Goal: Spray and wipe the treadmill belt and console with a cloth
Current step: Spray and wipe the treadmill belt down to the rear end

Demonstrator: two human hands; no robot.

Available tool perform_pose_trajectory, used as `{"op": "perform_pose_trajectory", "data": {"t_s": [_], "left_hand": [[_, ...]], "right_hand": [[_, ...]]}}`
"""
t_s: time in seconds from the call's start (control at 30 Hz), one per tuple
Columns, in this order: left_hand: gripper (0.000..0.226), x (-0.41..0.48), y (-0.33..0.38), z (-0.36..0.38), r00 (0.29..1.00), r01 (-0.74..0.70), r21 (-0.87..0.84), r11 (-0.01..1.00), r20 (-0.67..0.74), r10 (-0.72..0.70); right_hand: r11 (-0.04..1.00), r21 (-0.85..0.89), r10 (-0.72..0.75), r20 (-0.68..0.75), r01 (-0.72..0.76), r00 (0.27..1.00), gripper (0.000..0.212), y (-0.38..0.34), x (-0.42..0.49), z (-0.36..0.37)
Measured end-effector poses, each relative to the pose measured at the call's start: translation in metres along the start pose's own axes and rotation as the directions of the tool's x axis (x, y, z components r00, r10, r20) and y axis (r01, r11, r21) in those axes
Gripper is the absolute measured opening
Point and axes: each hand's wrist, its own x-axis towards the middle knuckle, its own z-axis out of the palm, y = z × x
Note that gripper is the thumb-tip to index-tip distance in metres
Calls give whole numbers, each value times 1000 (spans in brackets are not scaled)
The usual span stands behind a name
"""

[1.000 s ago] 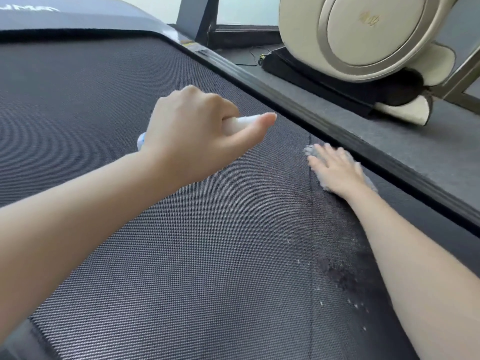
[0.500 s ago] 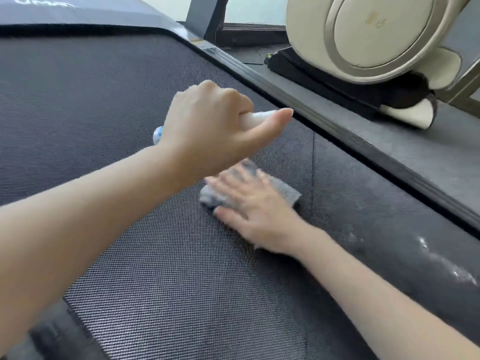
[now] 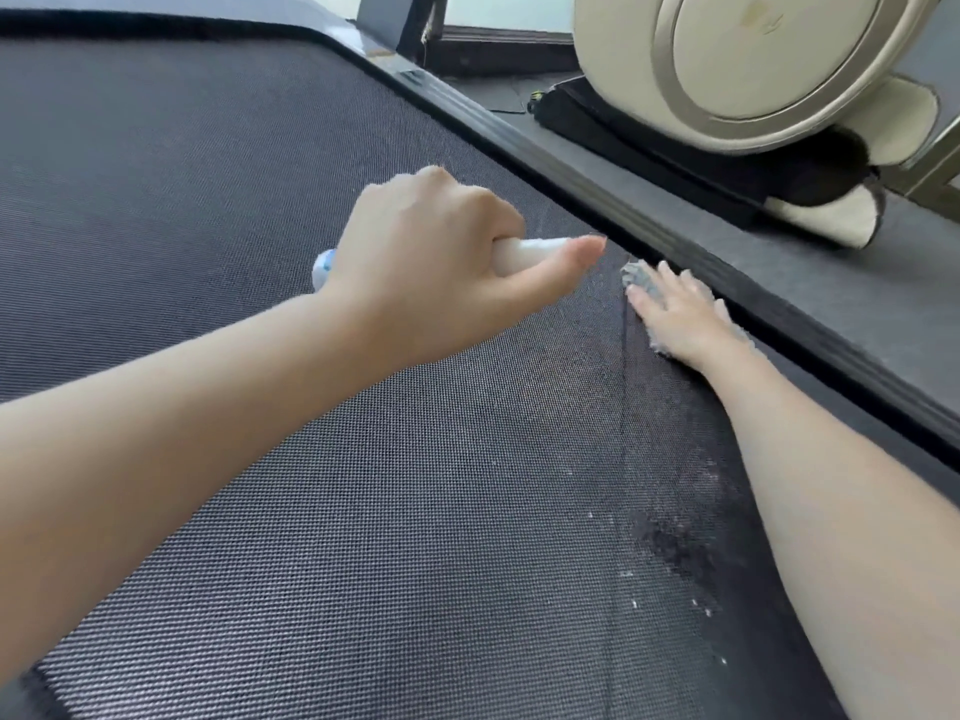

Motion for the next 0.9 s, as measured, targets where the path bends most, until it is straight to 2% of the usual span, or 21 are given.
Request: {"op": "perform_pose_trajectory", "data": {"t_s": [0.2, 0.3, 0.37, 0.43, 0.53, 0.63, 0.7, 0.77, 0.8, 0.9], "left_hand": [[65, -10, -2, -1, 1000, 3, 21, 1000, 10, -3], [64, -14, 1, -6, 1000, -9, 18, 1000, -8, 10], [64, -17, 4, -11, 1000, -16, 22, 1000, -5, 16], [64, -21, 6, -16, 1000, -16, 45, 999, 8, 16], [64, -28, 4, -26, 1000, -17, 64, 998, 17, 16], [65, -34, 0, -40, 1000, -13, 67, 998, 8, 12], [65, -40, -3, -47, 1000, -20, 83, 996, 1, 20], [64, -49, -6, -55, 1000, -18, 93, 996, -17, 20], [63, -53, -8, -59, 1000, -13, 92, 996, -27, 15], [62, -67, -12, -76, 998, 8, 77, 997, -64, -3]], "right_hand": [[1000, 12, -27, 5, 27, 1000, 55, -1, 6, 6], [988, 61, -140, 11, 139, 990, 52, -22, -18, 11], [957, 63, -283, -16, 283, 959, 52, -50, -48, 18], [869, 27, -492, -58, 494, 869, 54, -83, -88, 29], [690, 37, -723, 3, 723, 691, 60, -126, -163, 43], [525, 55, -851, 26, 849, 525, 56, -143, -231, 54], [493, 39, -870, 25, 869, 492, 54, -139, -243, 56], [526, 49, -850, 20, 849, 526, 54, -133, -227, 52], [576, 48, -818, 17, 816, 576, 54, -128, -213, 50], [822, 11, -570, -29, 570, 821, 52, -98, -150, 41]]}}
